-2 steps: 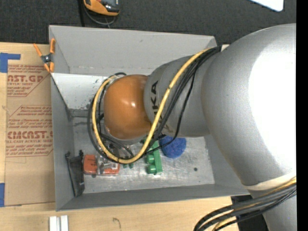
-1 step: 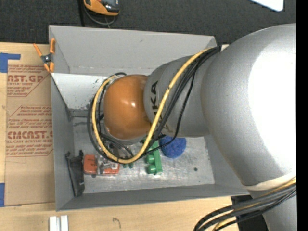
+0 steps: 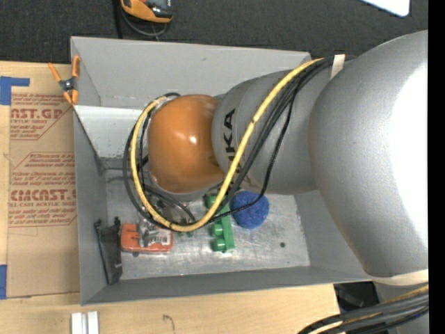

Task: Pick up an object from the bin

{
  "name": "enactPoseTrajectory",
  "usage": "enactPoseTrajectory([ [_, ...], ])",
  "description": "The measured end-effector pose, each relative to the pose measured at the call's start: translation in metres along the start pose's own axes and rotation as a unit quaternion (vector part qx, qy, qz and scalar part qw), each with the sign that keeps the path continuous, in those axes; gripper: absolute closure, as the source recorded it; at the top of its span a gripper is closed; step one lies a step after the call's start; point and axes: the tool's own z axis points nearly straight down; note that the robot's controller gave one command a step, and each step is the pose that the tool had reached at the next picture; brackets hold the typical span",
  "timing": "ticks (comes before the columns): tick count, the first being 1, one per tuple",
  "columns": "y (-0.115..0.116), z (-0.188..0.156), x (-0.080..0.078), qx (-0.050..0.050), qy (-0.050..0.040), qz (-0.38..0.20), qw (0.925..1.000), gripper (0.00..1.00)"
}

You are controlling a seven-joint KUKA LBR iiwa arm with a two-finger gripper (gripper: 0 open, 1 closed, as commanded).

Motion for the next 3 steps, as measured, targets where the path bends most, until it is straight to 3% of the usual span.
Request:
enactPoseTrajectory([
  [1,-0.029,-0.038,-0.002,-0.001,-0.0024,0.005,1.0,1.0],
  [2,-0.001,-0.03,-0.083,-0.001,-0.0032,-0.007,1.0,0.0],
  [3,-0.001,-0.03,-0.083,-0.001,-0.0032,-0.006,1.0,0.0],
])
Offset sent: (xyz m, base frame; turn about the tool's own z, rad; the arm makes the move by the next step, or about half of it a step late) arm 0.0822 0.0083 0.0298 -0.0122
